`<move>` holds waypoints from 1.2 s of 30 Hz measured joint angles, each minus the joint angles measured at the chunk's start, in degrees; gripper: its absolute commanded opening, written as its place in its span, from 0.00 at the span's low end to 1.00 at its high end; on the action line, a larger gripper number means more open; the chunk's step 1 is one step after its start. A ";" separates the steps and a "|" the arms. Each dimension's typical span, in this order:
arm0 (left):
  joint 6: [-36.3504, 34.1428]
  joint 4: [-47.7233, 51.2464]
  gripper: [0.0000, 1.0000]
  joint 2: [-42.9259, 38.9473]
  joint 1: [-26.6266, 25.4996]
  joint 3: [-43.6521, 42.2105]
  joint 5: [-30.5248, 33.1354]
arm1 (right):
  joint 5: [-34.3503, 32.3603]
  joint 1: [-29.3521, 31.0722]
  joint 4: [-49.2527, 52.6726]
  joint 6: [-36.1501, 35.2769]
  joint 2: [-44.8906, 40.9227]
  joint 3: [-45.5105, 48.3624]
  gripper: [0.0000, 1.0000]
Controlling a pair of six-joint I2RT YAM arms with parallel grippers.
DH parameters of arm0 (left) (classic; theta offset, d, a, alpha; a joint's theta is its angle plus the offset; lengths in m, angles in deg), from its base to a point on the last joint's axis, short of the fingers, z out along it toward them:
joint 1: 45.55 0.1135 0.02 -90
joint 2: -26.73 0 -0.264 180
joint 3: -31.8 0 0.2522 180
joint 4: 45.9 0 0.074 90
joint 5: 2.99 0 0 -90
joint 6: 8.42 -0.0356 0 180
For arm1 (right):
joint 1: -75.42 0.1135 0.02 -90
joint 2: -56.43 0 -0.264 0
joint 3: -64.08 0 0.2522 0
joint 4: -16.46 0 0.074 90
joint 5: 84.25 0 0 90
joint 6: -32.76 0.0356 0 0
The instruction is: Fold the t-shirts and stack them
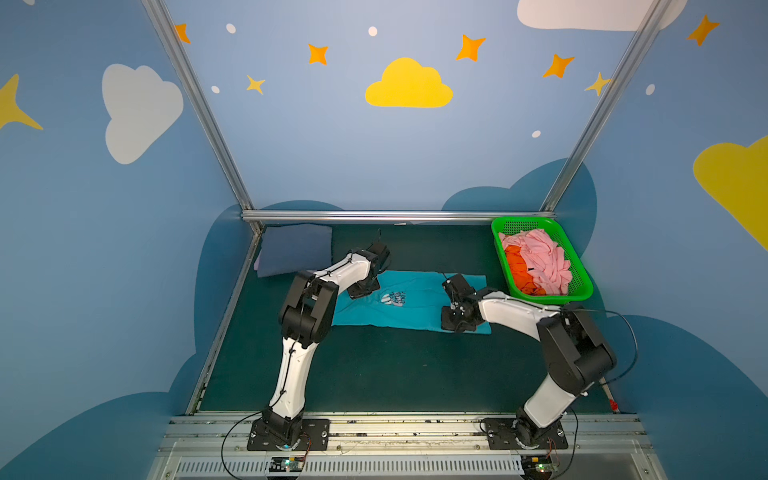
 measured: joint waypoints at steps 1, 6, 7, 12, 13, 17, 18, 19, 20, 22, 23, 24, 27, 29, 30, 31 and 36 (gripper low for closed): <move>-0.31 0.09 0.10 0.87 -0.13 1.40 0.00 | 0.33 1.88 -0.63 0.76 -1.95 2.21 0.00; -2.21 -0.11 0.10 6.45 -2.23 10.73 -0.87 | 2.54 9.99 -3.45 4.02 -7.56 8.15 0.00; -2.71 -0.13 0.10 8.20 -2.99 13.70 -1.60 | 2.99 11.61 -3.78 4.59 -7.56 8.17 0.00; -4.81 -0.13 0.11 18.01 -6.51 30.84 -7.58 | 7.39 18.58 -6.64 6.01 -4.44 5.79 0.00; -5.14 0.00 0.11 20.02 -7.06 34.36 -9.03 | 8.24 19.43 -6.71 6.05 -3.19 4.48 0.00; -6.25 1.27 0.11 27.63 -8.35 47.95 -14.82 | 11.85 22.62 -7.67 5.77 2.84 -3.63 0.00; -6.47 1.90 0.11 28.79 -8.39 50.03 -15.87 | 12.35 23.06 -7.89 5.60 2.95 -5.01 0.00; -6.69 2.62 0.12 29.40 -8.31 51.36 -16.57 | 12.63 23.41 -7.96 5.35 2.64 -5.97 0.00; -6.82 3.41 0.12 29.51 -8.00 51.82 -17.22 | 12.61 23.63 -7.96 5.11 1.81 -6.69 0.00; -6.93 4.42 0.15 29.03 -6.99 51.41 -18.01 | 12.09 23.61 -7.28 4.72 -0.98 -7.06 0.00; -7.04 4.68 0.18 28.09 -6.27 50.10 -17.99 | 11.19 23.45 -6.03 4.59 -3.45 -7.02 0.00; -7.13 5.11 0.22 26.60 -5.42 48.11 -17.88 | 9.88 23.15 -4.66 4.42 -6.29 -6.86 0.00; -7.65 5.49 0.33 19.63 -3.06 39.80 -16.74 | 5.90 21.42 -1.44 3.41 -16.17 -5.18 0.04; -7.93 4.76 0.38 12.46 -1.51 32.92 -15.56 | 1.25 18.69 0.50 3.26 -23.98 -2.45 0.11; -8.11 4.20 0.39 8.66 -1.01 29.57 -15.17 | -0.70 17.09 1.01 3.32 -26.71 -0.96 0.13; -8.13 2.91 0.39 4.20 -0.79 25.59 -14.80 | -3.04 14.86 1.27 3.23 -30.08 1.49 0.17; -7.63 -4.22 0.39 -14.32 -4.11 7.89 -13.64 | -7.41 3.41 3.19 0.85 -38.95 10.69 0.26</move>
